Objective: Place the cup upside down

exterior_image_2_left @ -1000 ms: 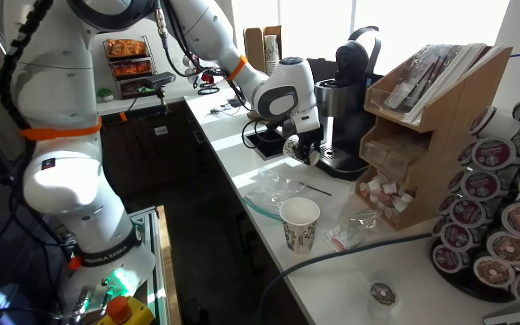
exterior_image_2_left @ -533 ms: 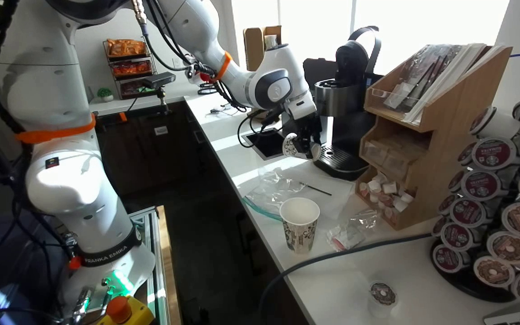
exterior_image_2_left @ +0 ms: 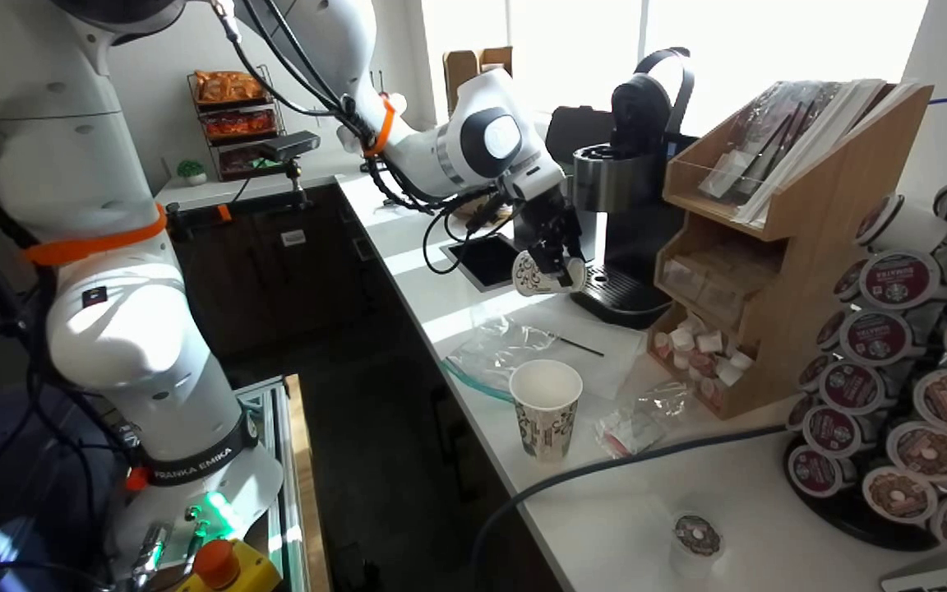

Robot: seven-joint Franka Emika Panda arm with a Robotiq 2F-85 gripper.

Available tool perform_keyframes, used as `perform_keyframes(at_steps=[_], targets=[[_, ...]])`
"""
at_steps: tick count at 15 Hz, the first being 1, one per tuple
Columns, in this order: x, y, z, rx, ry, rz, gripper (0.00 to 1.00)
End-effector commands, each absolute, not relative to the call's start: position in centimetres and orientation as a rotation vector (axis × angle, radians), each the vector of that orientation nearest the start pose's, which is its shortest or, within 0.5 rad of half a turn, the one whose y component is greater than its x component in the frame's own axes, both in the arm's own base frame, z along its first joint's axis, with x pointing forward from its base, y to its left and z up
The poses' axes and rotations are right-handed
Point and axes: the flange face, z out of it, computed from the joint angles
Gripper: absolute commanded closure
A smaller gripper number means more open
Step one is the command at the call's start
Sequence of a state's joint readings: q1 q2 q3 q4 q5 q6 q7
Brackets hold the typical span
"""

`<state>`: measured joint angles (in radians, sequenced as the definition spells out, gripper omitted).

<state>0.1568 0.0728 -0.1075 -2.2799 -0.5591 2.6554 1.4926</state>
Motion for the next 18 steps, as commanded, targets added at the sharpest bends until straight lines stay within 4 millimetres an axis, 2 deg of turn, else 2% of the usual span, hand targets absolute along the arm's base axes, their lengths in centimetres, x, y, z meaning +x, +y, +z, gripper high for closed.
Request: perform_keyframes(at_steps=[1, 9, 18], targets=[[53.2, 4.7, 35.3, -2.835, 1.463, -0.782, 0.61], [52.1, 5.9, 35.0, -3.020, 1.388, -1.008, 0.61], [51.3, 6.5, 33.8, -3.047, 1.348, -1.268, 0.61]])
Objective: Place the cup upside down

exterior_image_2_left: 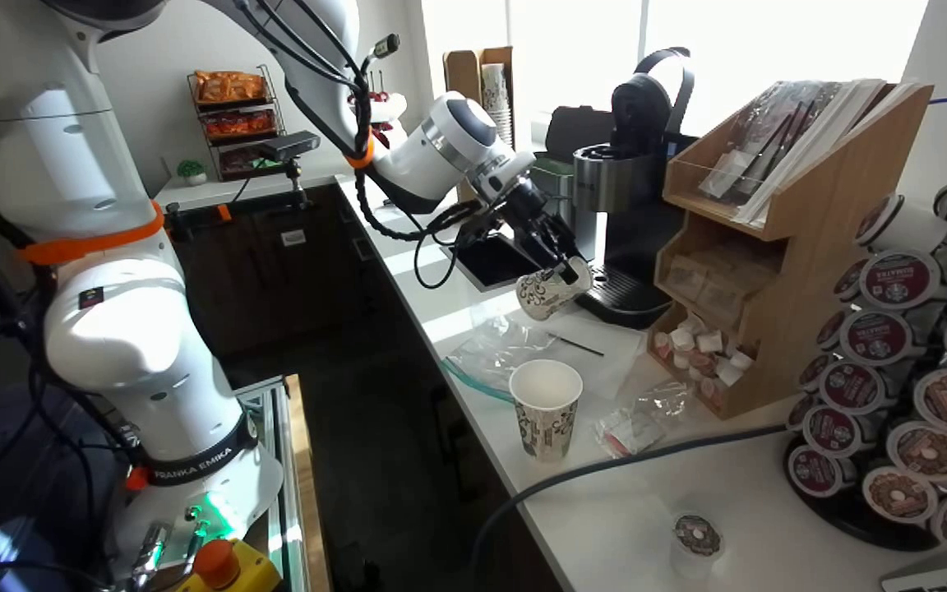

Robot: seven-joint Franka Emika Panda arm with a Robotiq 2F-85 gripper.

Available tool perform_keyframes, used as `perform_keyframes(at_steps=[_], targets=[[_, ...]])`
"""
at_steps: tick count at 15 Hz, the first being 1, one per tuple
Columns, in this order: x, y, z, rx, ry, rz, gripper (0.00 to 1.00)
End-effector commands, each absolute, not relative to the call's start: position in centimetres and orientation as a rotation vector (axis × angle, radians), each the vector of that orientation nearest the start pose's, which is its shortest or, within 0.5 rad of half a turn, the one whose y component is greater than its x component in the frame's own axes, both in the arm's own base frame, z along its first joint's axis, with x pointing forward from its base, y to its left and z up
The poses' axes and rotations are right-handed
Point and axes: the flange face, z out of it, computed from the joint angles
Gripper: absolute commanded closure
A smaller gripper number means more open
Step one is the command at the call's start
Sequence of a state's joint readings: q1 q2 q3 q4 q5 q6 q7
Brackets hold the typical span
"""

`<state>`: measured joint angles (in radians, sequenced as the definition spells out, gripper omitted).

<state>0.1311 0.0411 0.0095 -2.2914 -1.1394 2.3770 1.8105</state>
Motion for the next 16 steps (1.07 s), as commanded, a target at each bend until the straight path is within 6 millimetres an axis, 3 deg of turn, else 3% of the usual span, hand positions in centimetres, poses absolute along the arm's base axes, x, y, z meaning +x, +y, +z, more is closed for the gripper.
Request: perform_keyframes(at_steps=[1, 16], targets=[[51.1, 6.7, 33.7, -3.045, 1.343, -1.298, 0.61], [49.6, 8.0, 31.3, -3.012, 1.270, -1.537, 0.61]])
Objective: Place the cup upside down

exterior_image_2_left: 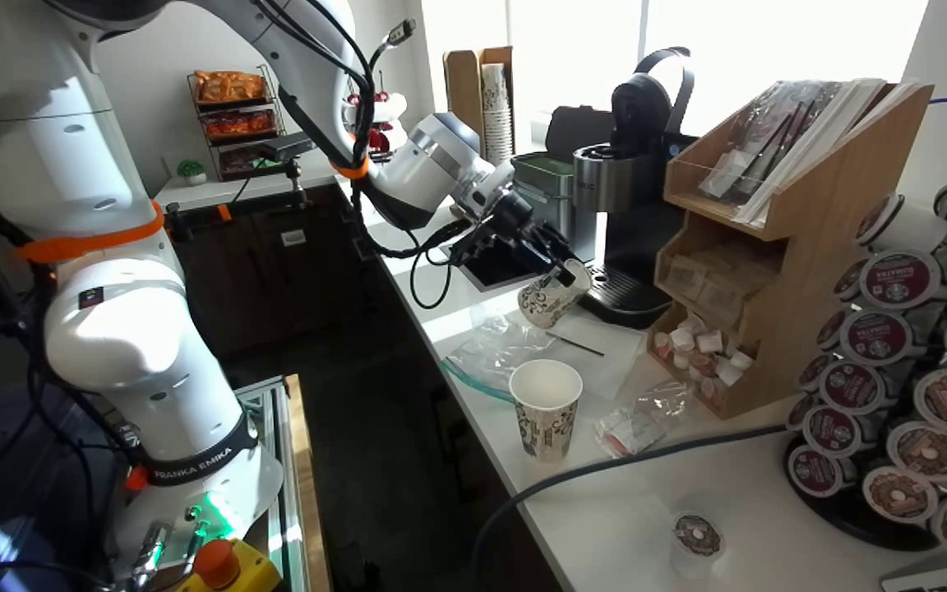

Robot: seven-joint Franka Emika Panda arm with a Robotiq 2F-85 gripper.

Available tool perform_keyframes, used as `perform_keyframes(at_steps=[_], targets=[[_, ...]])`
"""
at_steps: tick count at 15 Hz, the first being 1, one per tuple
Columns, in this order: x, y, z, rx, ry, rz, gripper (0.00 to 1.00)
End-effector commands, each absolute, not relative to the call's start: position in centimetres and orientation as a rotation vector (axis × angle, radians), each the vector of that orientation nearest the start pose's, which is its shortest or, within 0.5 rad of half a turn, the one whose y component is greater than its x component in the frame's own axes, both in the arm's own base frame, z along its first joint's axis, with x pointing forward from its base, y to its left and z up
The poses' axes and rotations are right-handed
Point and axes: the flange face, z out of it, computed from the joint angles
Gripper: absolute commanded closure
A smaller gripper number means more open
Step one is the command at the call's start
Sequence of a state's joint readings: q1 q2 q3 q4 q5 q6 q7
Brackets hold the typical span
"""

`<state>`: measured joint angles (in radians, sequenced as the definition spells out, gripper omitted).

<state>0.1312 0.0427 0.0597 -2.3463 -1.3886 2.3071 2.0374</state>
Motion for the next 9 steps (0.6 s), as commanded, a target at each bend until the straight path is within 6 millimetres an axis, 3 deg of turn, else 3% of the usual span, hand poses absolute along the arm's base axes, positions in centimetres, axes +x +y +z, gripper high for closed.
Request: perform_keyframes(at_steps=[1, 9], targets=[[49.6, 8.1, 31.2, -3.010, 1.261, -1.551, 0.61], [49.3, 9.3, 29.9, -3.031, 1.172, -1.654, 0.61]])
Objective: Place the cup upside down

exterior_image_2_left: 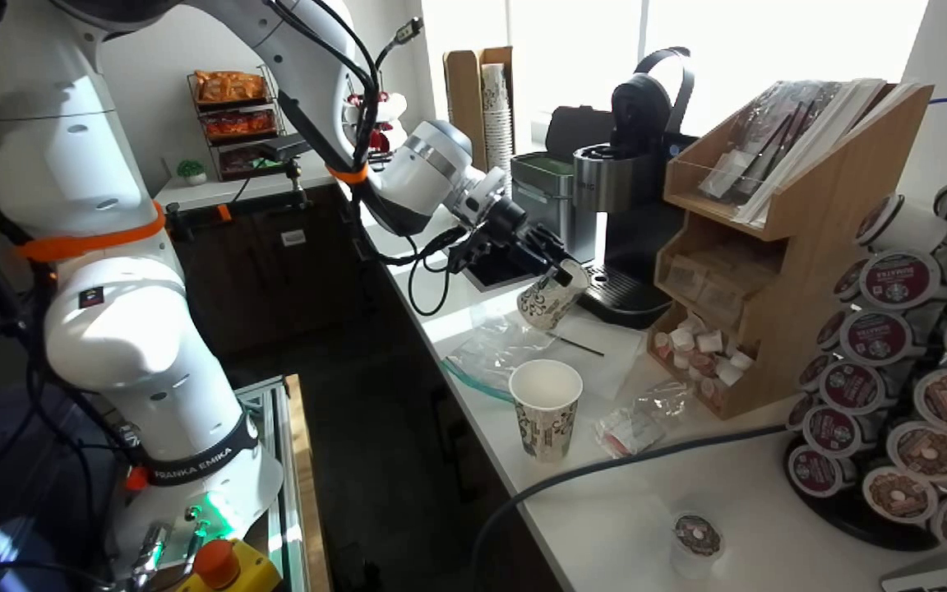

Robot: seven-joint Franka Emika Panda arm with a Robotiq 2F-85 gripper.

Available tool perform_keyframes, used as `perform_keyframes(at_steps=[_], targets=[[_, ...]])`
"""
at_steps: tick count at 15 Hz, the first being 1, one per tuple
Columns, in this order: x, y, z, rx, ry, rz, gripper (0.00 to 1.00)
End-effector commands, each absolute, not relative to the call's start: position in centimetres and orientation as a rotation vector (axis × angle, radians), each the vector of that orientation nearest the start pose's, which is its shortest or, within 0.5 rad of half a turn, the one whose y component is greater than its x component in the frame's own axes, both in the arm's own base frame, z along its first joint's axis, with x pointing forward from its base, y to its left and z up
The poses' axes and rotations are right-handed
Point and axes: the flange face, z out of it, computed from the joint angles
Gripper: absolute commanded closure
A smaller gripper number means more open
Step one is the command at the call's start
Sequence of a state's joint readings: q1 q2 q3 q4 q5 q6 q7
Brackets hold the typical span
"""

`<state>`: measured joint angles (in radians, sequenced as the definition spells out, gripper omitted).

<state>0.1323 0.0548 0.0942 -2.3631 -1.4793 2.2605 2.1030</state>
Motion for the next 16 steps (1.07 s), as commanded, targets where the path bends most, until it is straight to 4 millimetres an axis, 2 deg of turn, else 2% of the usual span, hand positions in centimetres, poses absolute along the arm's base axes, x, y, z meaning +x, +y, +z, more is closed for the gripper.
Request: perform_keyframes(at_steps=[1, 16], targets=[[49.2, 9.5, 29.6, -3.036, 1.160, -1.669, 0.61], [48.8, 11.0, 27.2, -3.001, 1.057, -1.882, 0.61]])
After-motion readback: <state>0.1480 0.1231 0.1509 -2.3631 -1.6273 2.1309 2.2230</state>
